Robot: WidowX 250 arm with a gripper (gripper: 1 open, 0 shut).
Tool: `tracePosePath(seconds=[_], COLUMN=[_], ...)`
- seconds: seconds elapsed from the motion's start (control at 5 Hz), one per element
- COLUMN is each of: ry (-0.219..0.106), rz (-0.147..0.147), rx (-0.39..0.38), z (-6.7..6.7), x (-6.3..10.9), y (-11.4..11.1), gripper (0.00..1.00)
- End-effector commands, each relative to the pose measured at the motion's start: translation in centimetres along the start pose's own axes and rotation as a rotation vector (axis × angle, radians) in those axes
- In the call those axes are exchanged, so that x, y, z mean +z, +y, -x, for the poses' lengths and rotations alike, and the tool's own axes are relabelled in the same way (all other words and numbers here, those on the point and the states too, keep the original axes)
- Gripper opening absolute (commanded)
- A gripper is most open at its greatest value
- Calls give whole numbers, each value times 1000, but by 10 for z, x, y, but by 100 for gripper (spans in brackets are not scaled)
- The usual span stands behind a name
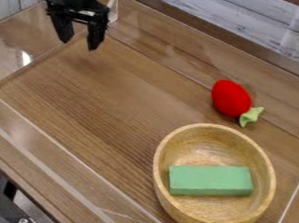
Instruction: Move the red fruit to the right side of the table
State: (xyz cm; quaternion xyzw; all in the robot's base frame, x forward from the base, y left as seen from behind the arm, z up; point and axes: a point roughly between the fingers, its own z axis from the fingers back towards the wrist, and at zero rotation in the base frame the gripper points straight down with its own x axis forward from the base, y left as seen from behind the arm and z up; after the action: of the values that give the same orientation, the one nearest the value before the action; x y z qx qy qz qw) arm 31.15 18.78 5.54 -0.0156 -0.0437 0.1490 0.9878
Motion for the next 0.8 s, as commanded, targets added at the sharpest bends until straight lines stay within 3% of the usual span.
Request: tracePosePath(seconds=[0.0, 0.6], ry=[-59, -48], rz=[-16, -14], rx=[-6, -16], z=[-11, -7], x=[18, 16], y=[4, 3], gripper=[100, 100])
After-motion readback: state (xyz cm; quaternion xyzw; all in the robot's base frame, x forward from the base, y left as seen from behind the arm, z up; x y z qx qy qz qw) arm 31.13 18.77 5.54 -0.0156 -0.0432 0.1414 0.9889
